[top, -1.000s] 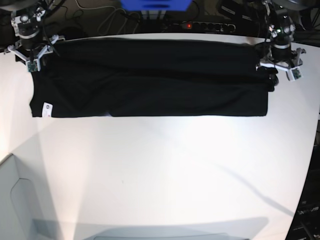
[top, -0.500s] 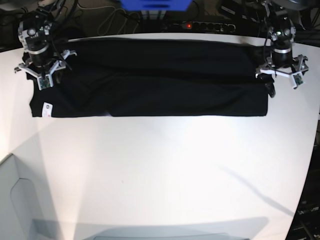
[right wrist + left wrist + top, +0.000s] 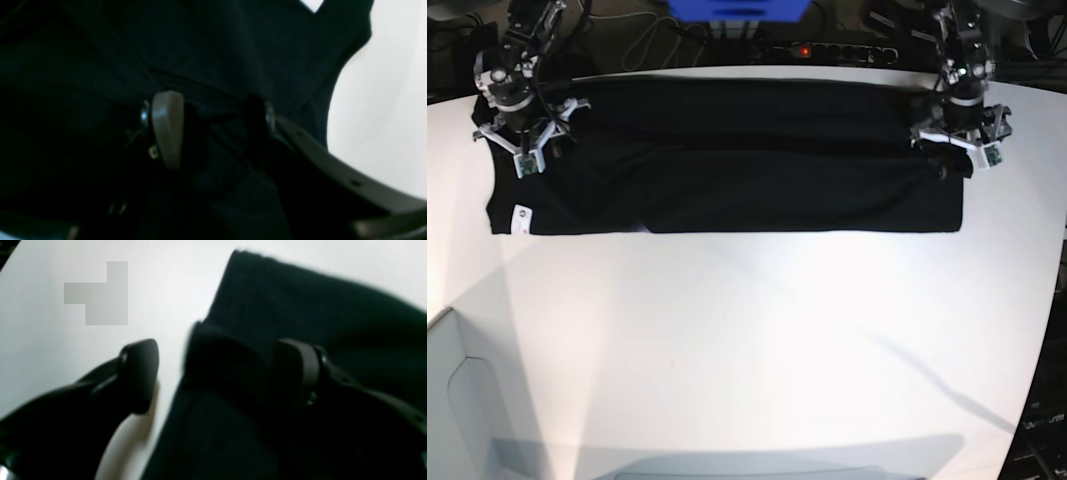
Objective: Fold the T-shirt properly
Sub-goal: 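Grasp the strip end nearest the left gripper with the left gripper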
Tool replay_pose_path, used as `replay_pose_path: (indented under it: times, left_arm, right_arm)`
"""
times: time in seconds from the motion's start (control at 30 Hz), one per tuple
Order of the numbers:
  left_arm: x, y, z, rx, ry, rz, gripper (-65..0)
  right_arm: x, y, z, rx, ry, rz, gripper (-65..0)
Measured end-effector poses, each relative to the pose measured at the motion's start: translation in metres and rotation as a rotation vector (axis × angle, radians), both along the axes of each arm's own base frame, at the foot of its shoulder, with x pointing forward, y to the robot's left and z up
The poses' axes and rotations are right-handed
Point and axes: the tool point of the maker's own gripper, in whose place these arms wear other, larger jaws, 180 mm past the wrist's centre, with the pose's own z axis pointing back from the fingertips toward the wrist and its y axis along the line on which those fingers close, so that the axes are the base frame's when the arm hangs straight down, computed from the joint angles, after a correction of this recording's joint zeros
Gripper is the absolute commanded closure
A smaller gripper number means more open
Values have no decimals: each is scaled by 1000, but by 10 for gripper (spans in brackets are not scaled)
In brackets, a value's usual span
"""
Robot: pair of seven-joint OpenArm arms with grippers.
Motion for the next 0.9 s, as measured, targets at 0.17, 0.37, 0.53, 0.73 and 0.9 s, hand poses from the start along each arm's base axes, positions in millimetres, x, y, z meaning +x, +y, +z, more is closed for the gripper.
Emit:
replay_pose_path:
  times: [0.17,0.37,0.53,0.73,0.9]
  left_arm:
    - [-20,3,-9,7,57,-6,-508]
    - [-25,6,-8,20,63,-10,-508]
    - [-16,3,-7,12,47,-12,-508]
    - [-15,2,-6,11,43,-15,-436]
    - [-15,2,-7,9,43,-13,-282]
  right_arm:
    - [-1,0,0,0,2,0,-306]
    - [-1,0,0,0,2,0,-306]
    - [-1,0,0,0,2,0,-305]
    - [-1,0,0,0,3,0,-304]
    - [-2,0,-1,0,4,0,-304]
